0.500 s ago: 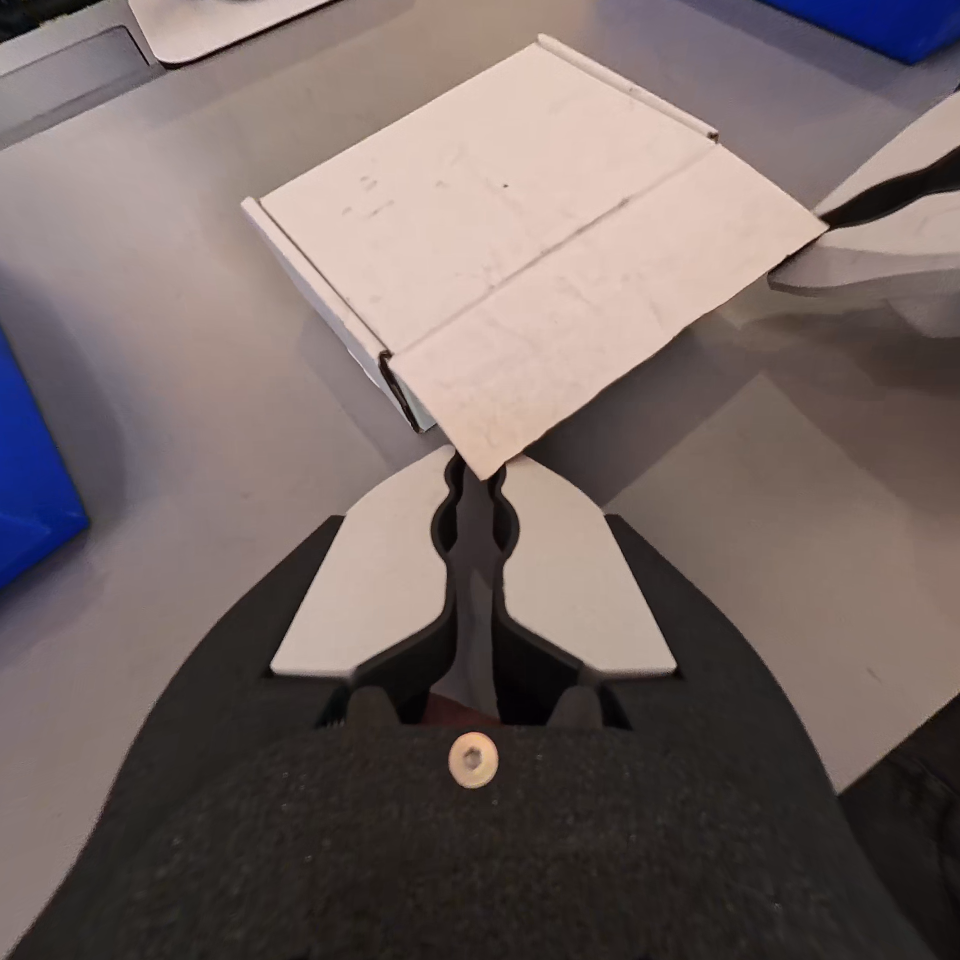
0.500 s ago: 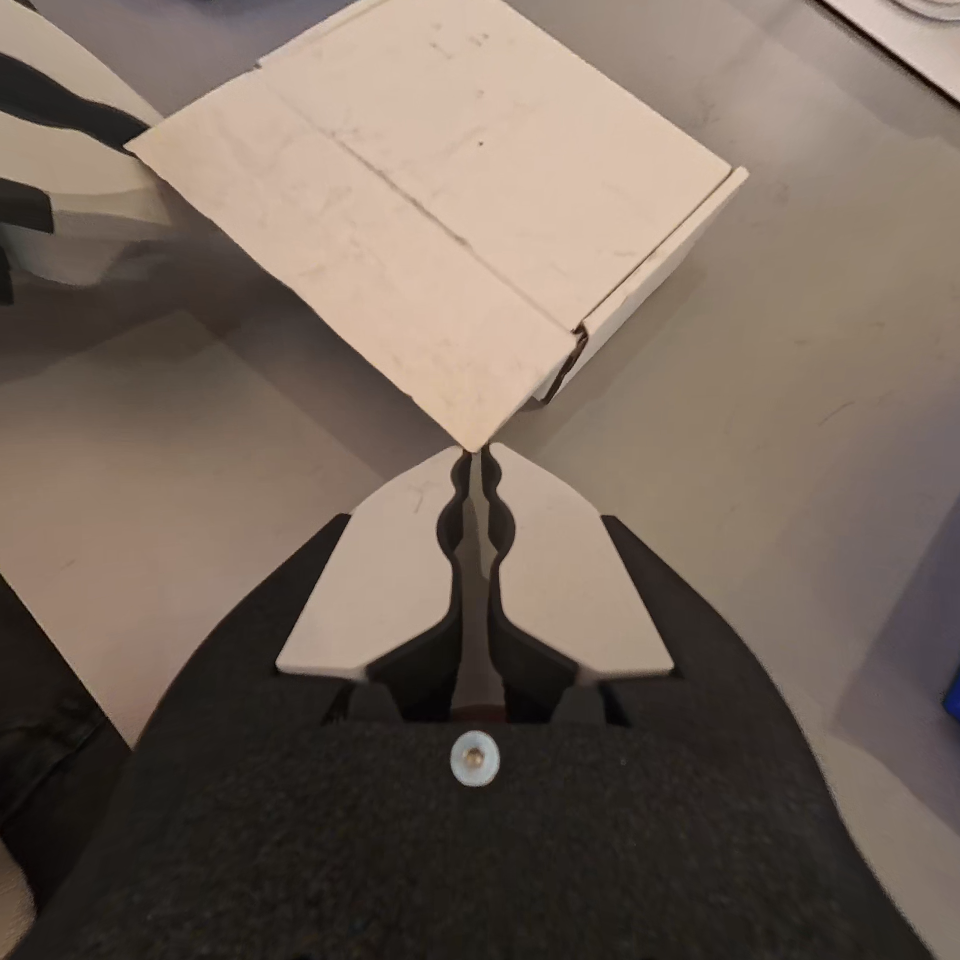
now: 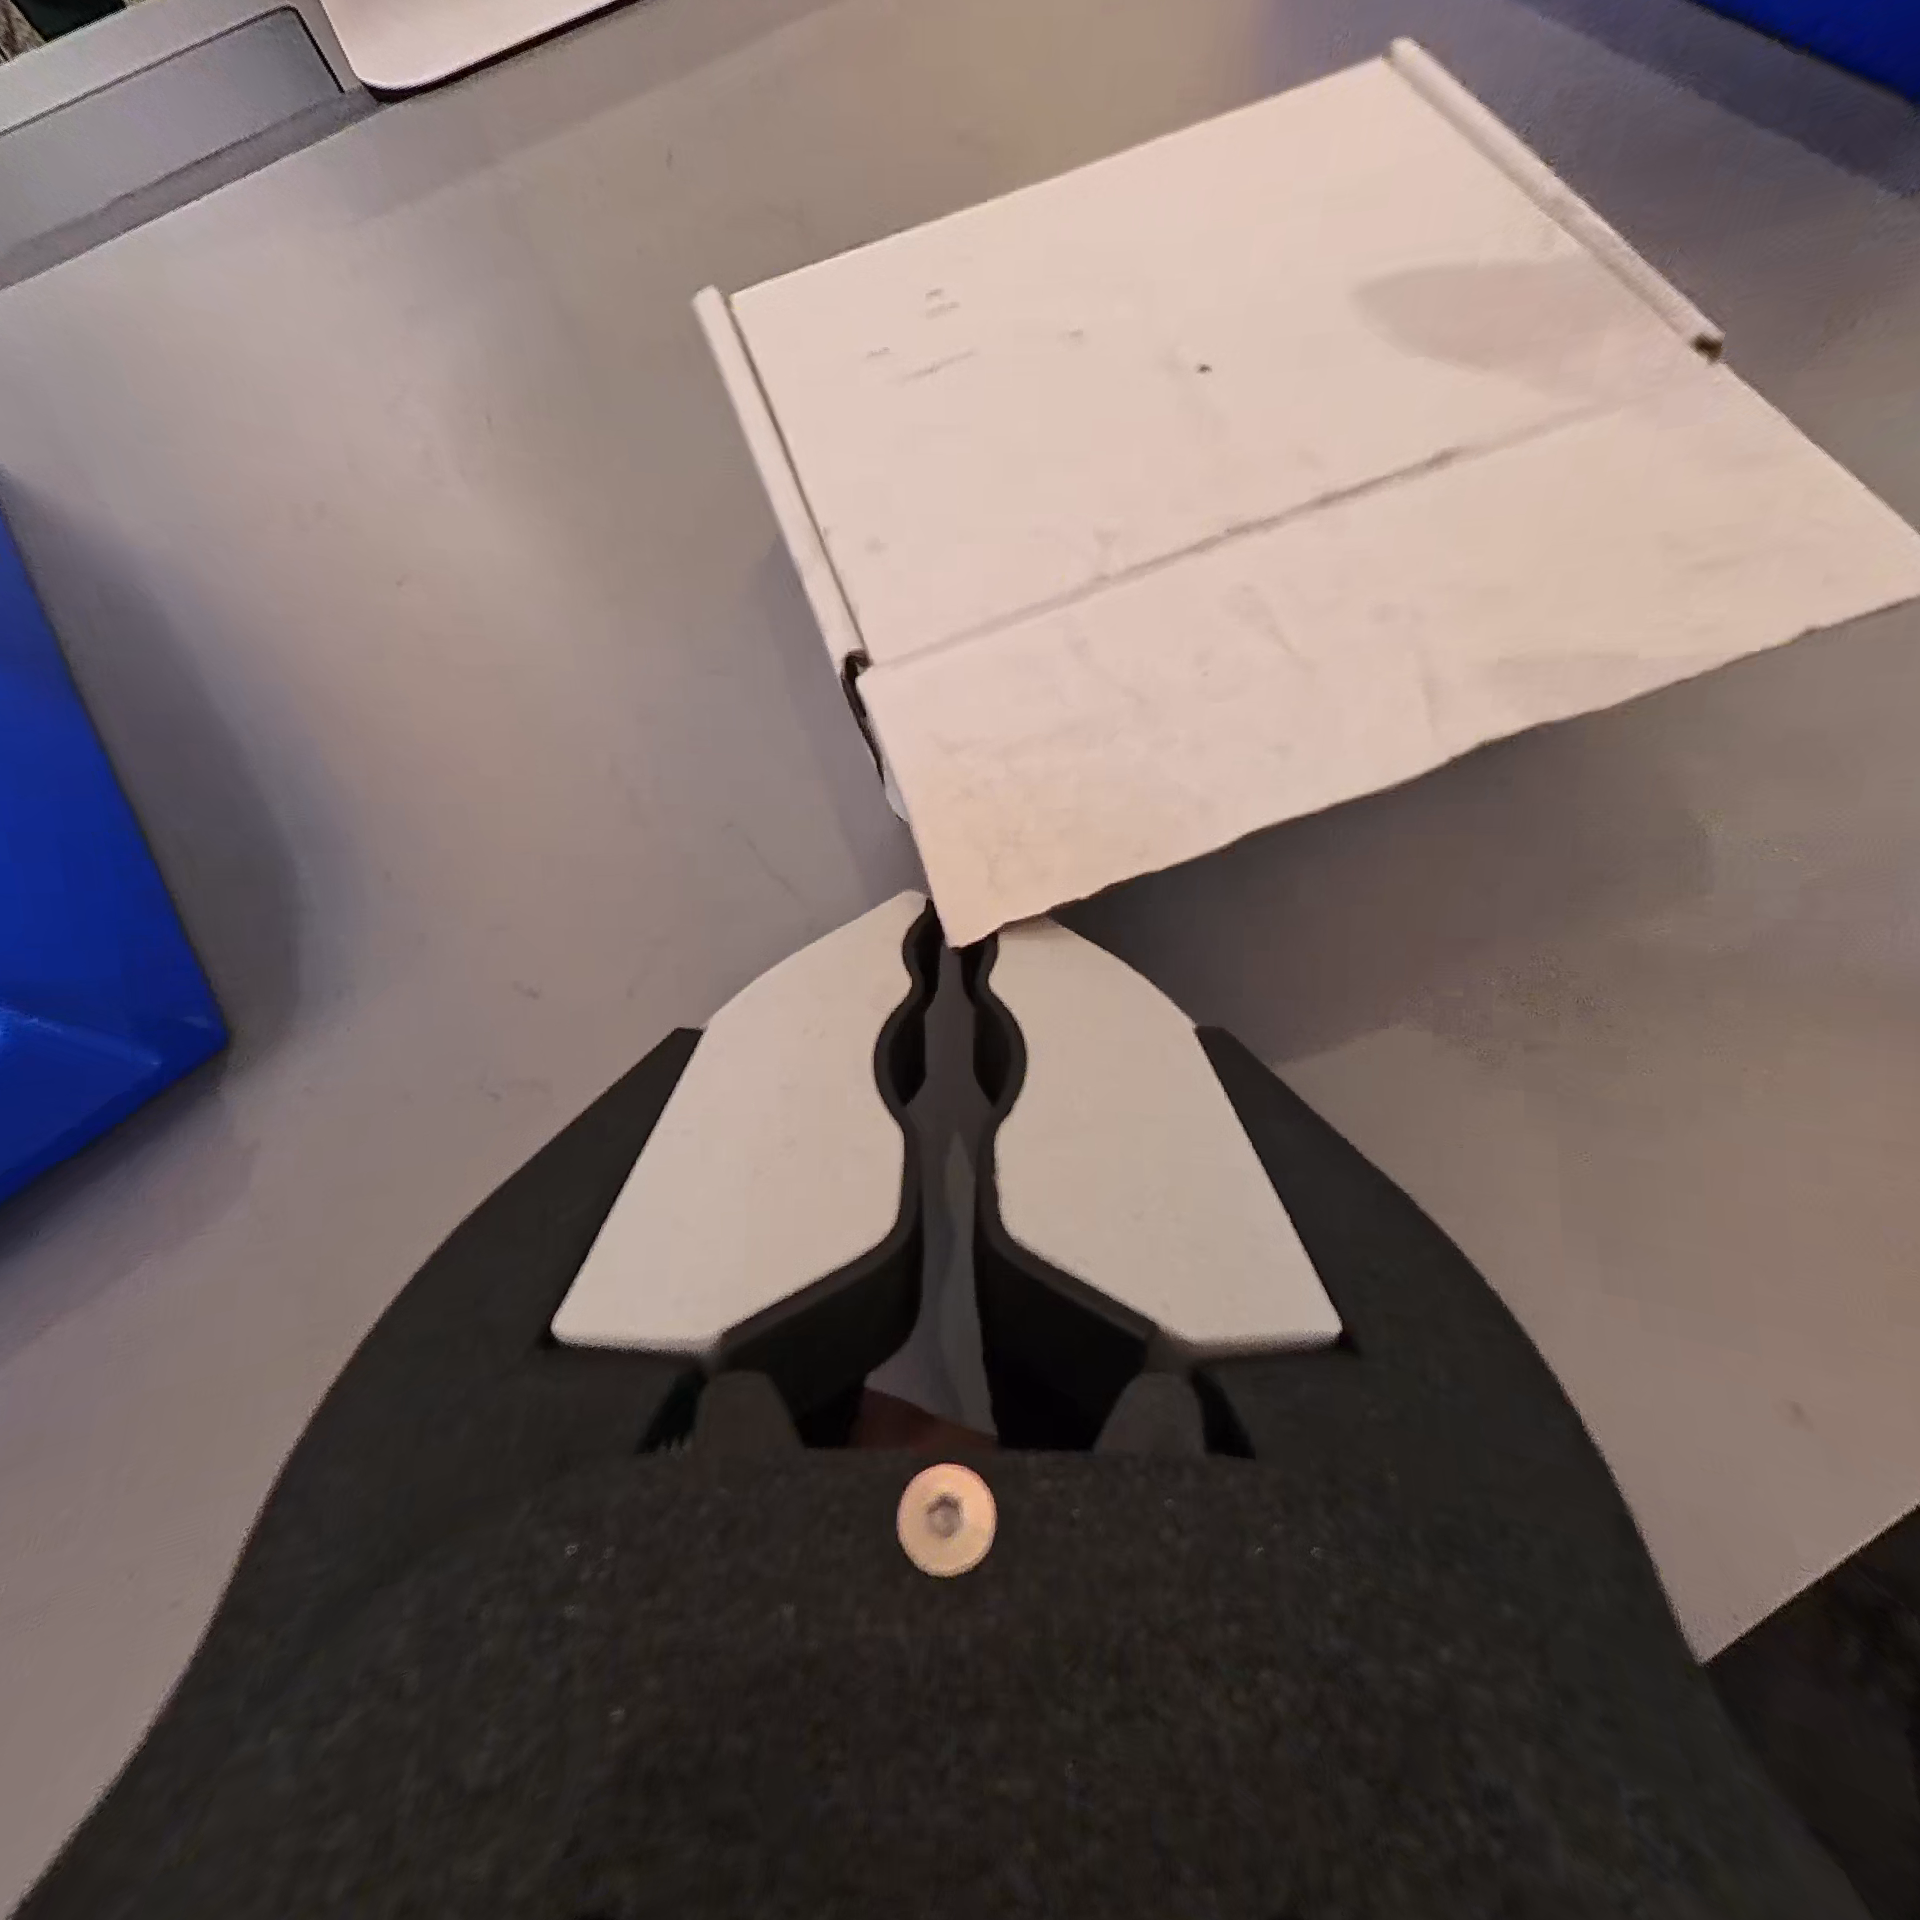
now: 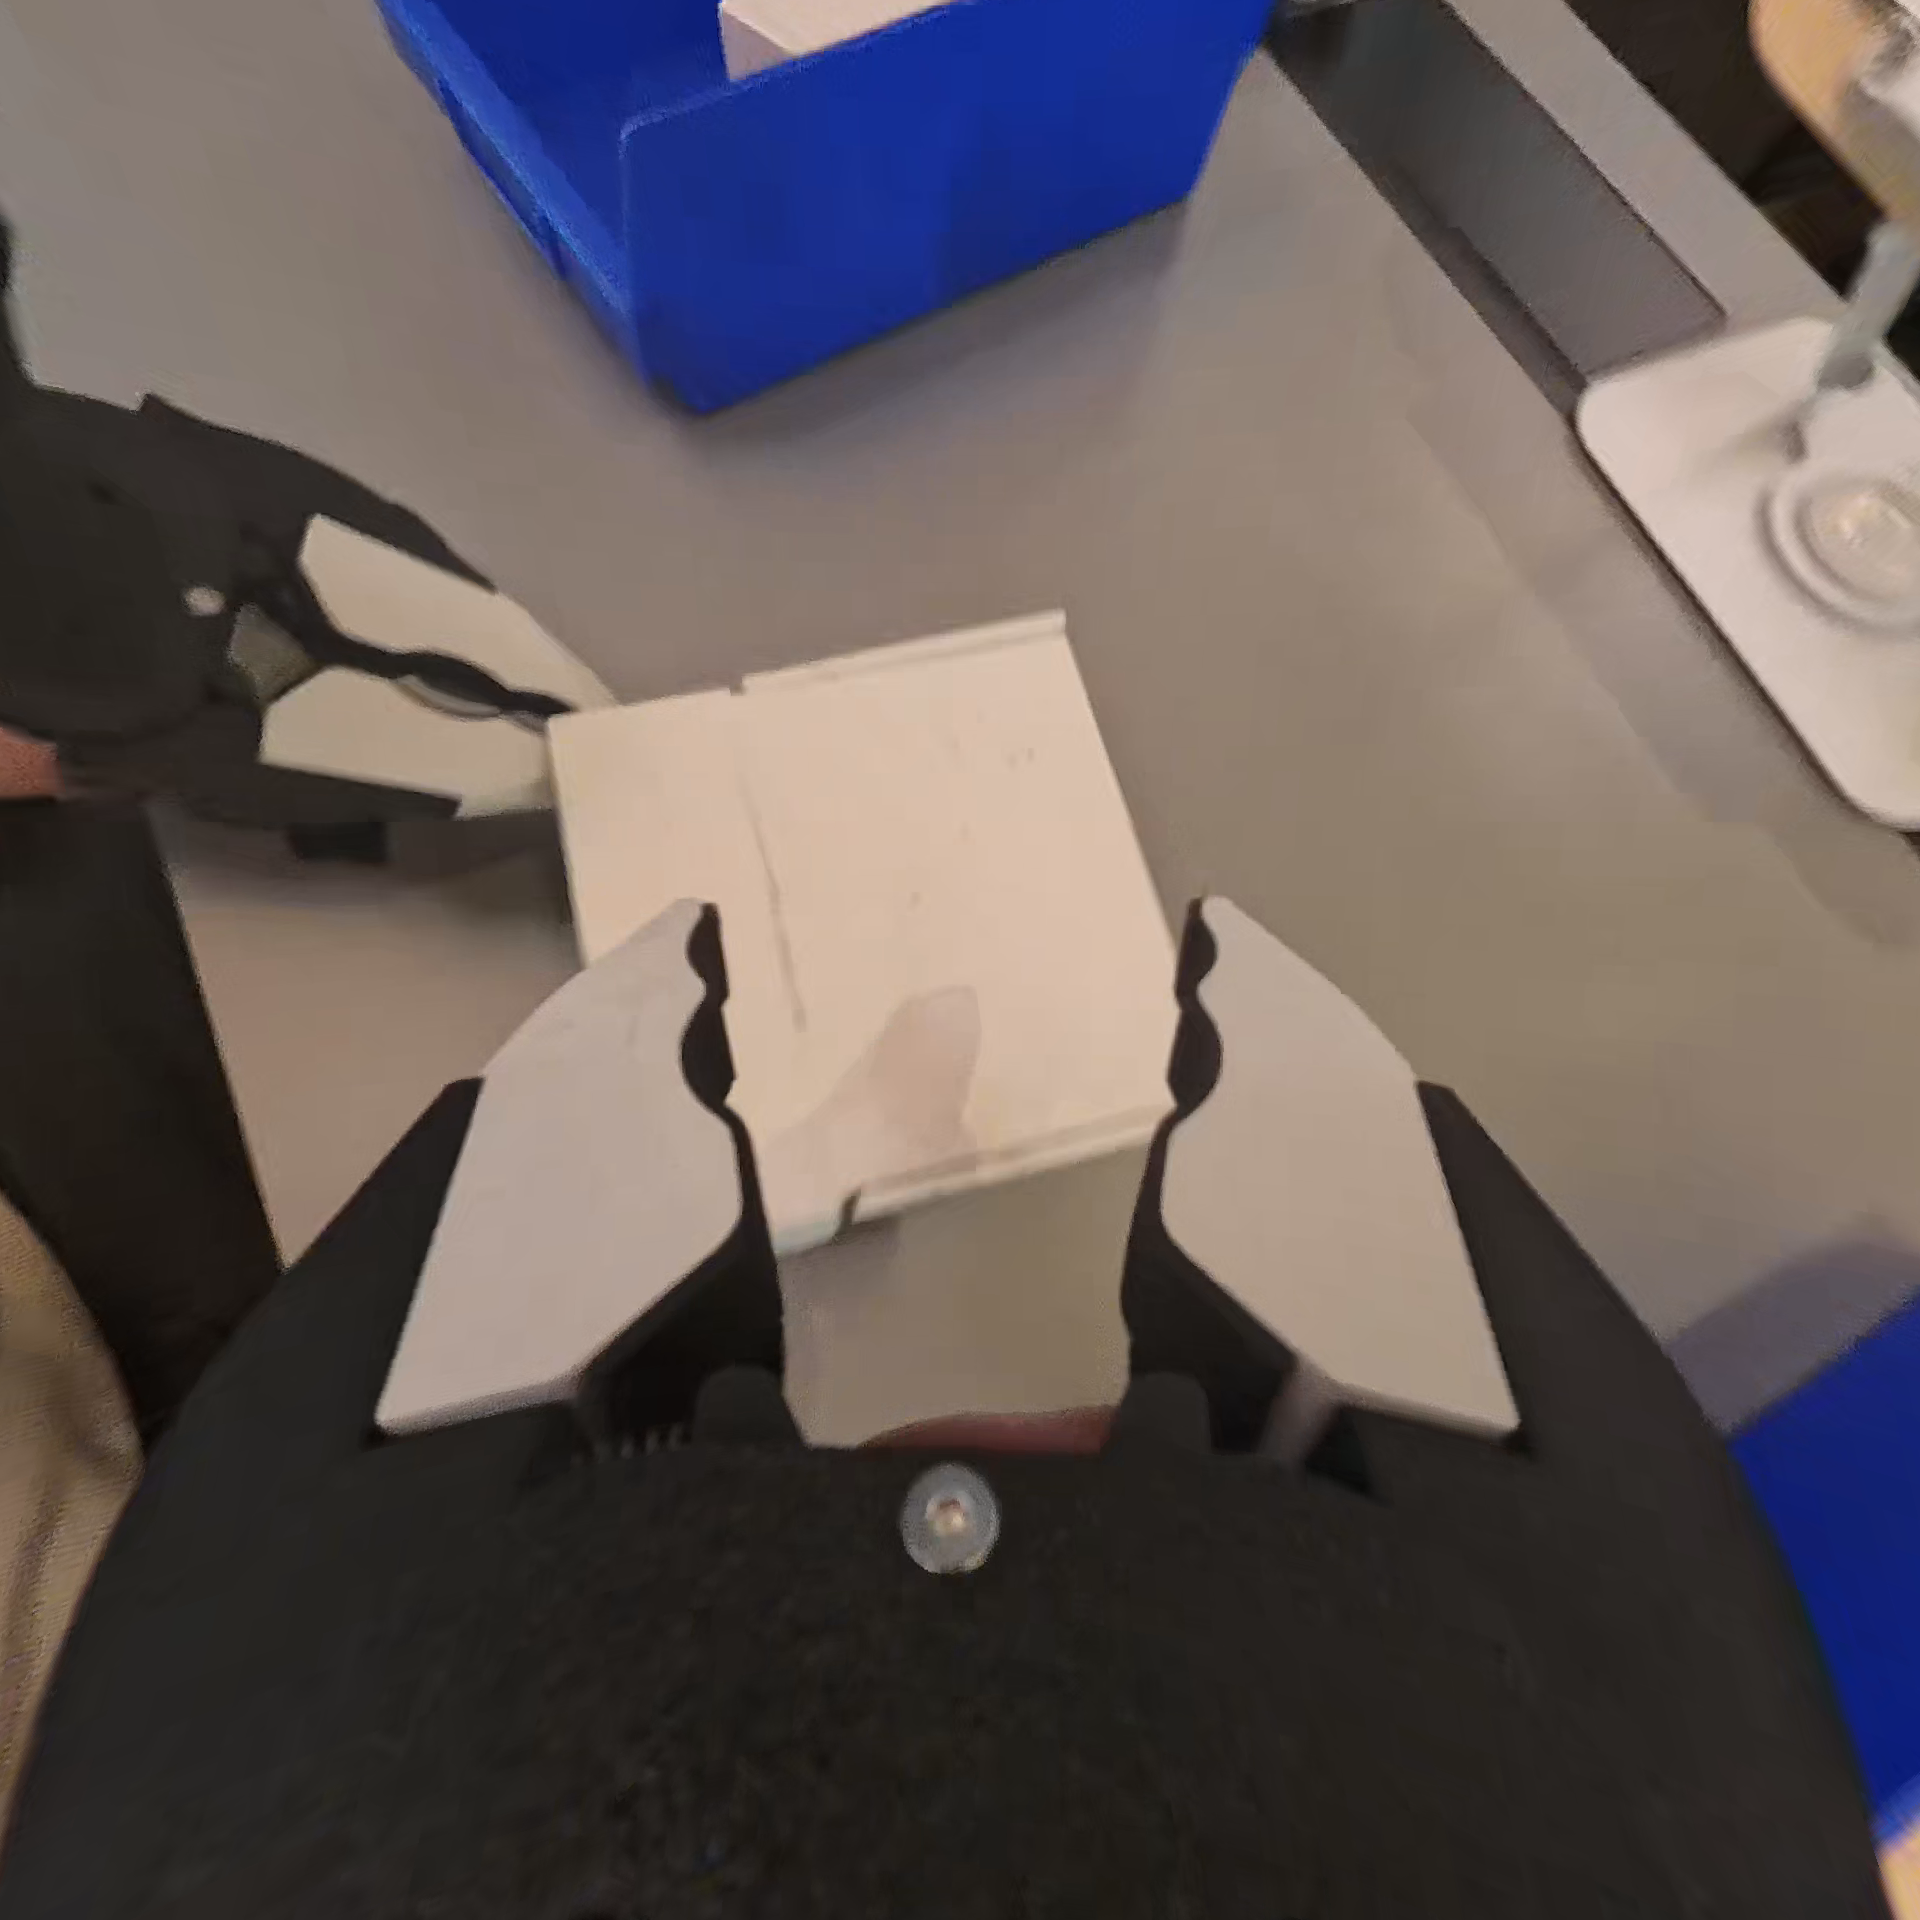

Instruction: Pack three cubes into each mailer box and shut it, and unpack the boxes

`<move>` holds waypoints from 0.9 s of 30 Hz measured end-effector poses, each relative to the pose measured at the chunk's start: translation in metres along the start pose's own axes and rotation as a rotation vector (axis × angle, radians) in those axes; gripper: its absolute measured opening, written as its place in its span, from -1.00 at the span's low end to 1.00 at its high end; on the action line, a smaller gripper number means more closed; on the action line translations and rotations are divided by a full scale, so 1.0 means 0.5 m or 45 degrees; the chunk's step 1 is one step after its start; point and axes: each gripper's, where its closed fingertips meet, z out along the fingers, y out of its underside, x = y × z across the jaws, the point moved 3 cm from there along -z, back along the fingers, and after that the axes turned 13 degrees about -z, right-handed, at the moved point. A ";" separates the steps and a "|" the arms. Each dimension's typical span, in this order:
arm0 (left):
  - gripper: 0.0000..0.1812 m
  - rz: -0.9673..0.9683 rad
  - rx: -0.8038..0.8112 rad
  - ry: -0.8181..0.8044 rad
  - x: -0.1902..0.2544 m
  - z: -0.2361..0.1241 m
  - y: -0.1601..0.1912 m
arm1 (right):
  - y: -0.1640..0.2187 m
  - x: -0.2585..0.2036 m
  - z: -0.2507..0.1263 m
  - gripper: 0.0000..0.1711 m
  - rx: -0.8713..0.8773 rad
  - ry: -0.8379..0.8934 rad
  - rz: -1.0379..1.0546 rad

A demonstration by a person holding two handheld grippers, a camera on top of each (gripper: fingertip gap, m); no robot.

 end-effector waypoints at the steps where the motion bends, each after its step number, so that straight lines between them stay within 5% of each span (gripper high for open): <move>1: -0.97 -0.008 -0.003 0.002 -0.001 0.000 -0.001 | -0.010 0.019 0.034 0.02 -0.045 -0.020 -0.036; 5: -0.98 -0.014 -0.008 -0.003 -0.003 0.005 -0.005 | 0.016 -0.013 0.133 0.29 -0.255 -0.428 0.083; 9: -0.98 0.010 -0.001 -0.004 -0.002 0.009 -0.007 | 0.041 -0.012 0.158 0.45 -0.379 -0.275 -0.085; 16: -0.99 0.037 -0.065 -0.014 0.002 0.027 0.007 | 0.077 -0.024 0.190 0.69 -0.592 -0.383 -0.094; 27: -0.93 -0.011 -0.177 0.140 0.008 0.030 0.024 | 0.083 -0.010 0.197 0.57 -0.777 -0.407 -0.129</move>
